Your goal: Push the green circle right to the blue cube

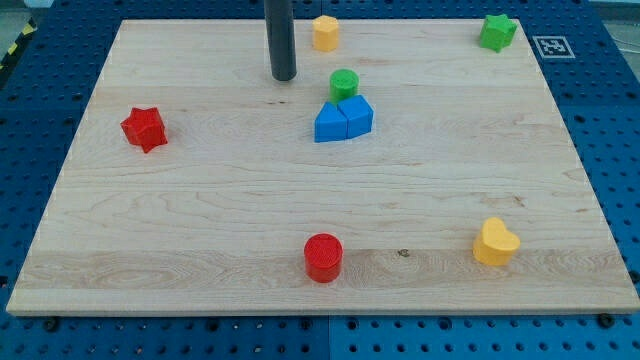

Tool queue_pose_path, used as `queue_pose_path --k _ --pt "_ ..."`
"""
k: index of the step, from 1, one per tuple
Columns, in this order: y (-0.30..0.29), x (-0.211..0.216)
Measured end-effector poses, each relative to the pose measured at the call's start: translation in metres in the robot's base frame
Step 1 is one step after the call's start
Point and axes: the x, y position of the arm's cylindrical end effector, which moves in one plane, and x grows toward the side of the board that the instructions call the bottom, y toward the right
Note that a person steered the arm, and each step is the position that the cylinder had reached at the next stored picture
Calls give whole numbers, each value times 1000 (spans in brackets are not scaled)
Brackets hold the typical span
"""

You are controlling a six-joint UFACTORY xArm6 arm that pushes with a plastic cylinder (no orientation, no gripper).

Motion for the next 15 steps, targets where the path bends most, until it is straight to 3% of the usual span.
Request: queue_pose_path --k 3,7,15 --pt "5 0" --pt "71 23" --pt "105 45"
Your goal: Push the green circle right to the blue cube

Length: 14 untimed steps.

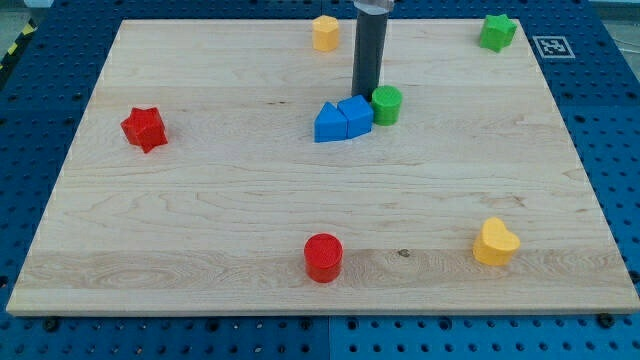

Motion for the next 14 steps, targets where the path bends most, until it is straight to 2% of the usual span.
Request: queue_pose_path --k 4,5,7,14 --pt "14 9" --pt "65 2" --pt "114 10" --pt "113 27"
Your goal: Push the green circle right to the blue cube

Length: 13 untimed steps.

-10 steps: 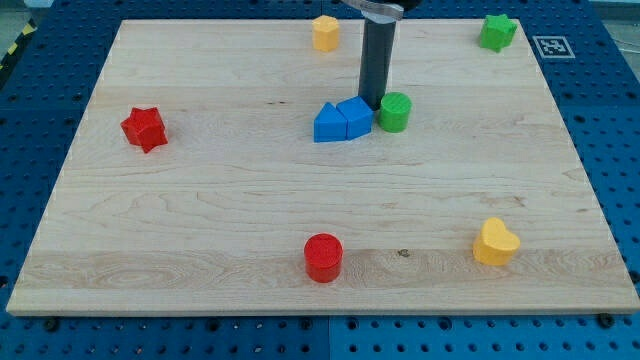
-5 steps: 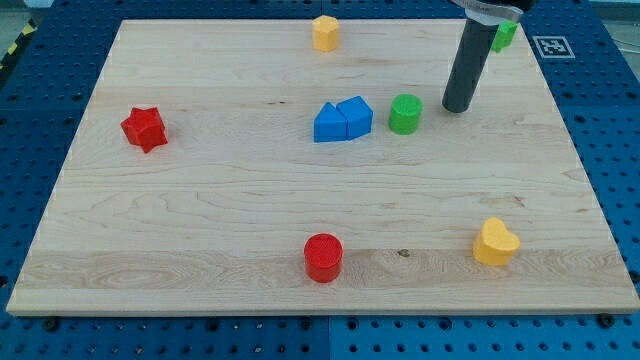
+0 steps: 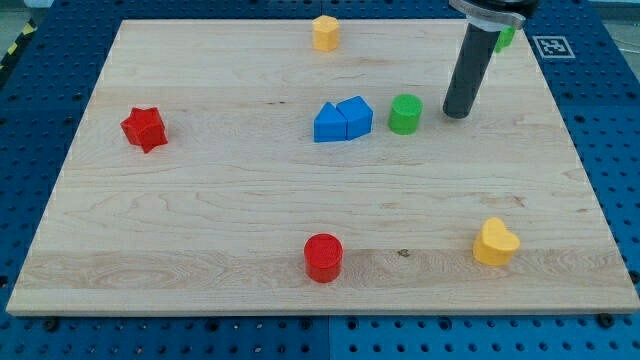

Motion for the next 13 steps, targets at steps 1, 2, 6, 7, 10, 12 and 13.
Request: queue_pose_path --k 1,2,6,7,10,12,13 --pt "0 0" --pt "0 0" --pt "-18 0" --pt "-29 0" --pt "-48 0" --pt "-54 0" --pt "-53 -2"
